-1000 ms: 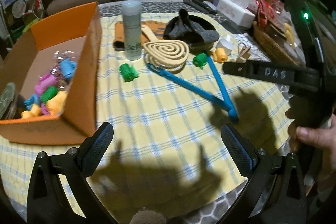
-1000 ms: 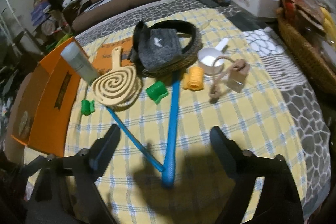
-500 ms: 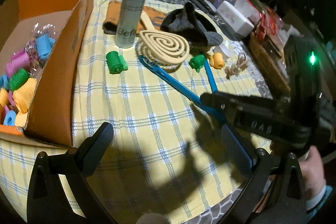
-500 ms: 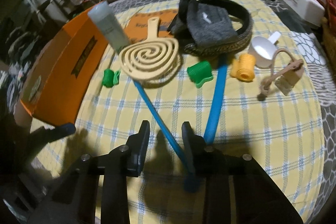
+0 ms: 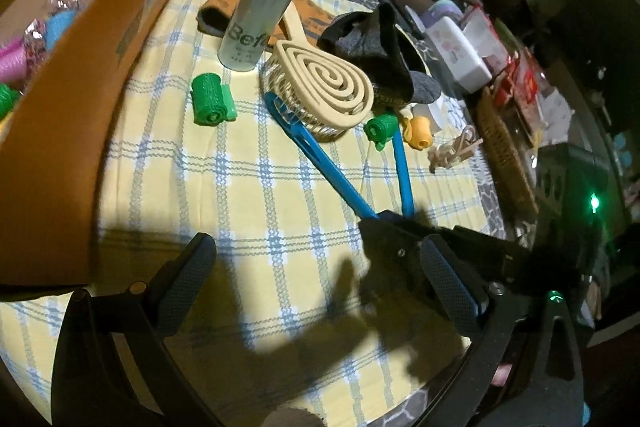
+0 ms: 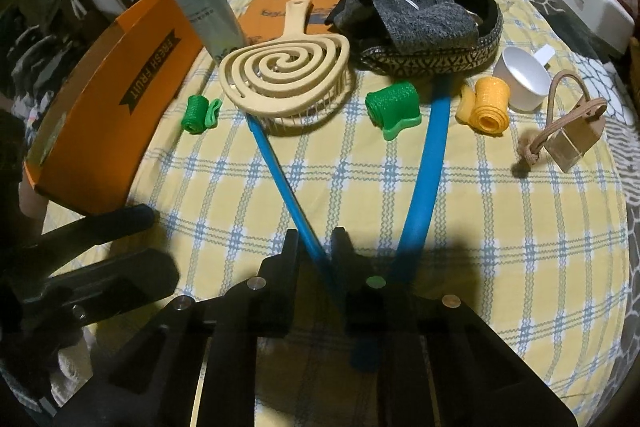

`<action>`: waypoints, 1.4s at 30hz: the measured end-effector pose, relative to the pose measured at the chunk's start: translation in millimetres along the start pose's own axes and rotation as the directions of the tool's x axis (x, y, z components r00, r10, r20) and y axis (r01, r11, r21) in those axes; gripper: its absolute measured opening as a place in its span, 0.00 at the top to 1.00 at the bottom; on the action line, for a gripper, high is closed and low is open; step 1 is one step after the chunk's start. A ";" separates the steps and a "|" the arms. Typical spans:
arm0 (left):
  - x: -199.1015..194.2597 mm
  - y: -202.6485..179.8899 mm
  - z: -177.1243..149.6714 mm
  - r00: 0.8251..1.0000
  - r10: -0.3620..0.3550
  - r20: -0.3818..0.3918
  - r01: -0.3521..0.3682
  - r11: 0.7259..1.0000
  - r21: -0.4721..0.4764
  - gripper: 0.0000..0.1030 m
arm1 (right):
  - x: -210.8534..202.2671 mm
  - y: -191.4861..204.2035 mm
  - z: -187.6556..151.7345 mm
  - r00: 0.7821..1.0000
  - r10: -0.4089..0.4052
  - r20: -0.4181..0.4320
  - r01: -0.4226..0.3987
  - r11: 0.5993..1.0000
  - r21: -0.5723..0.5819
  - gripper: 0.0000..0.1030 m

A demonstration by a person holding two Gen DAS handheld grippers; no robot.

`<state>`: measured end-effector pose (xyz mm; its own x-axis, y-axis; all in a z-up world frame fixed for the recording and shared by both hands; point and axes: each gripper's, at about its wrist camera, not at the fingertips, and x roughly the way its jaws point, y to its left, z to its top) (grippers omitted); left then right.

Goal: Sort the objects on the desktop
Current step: 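Grasp the blue hook hanger with left tool while right tool grasps the blue rod, then lift the blue hanger and blue rod and carry them toward the orange box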

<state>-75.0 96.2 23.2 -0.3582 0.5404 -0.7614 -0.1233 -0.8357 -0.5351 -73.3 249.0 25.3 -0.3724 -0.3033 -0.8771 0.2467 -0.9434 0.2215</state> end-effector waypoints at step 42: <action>-9.1 21.3 6.2 0.993 -0.115 0.013 0.116 0.988 -0.099 0.89 | -37.3 -30.0 -7.6 0.969 0.238 0.071 -0.246 0.955 0.166 0.61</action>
<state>-80.1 72.9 20.9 -0.3537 0.6319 -0.6896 -0.0719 -0.7535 -0.6535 -60.0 289.7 48.2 -0.3657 -0.5275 -0.7668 0.1784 -0.8483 0.4985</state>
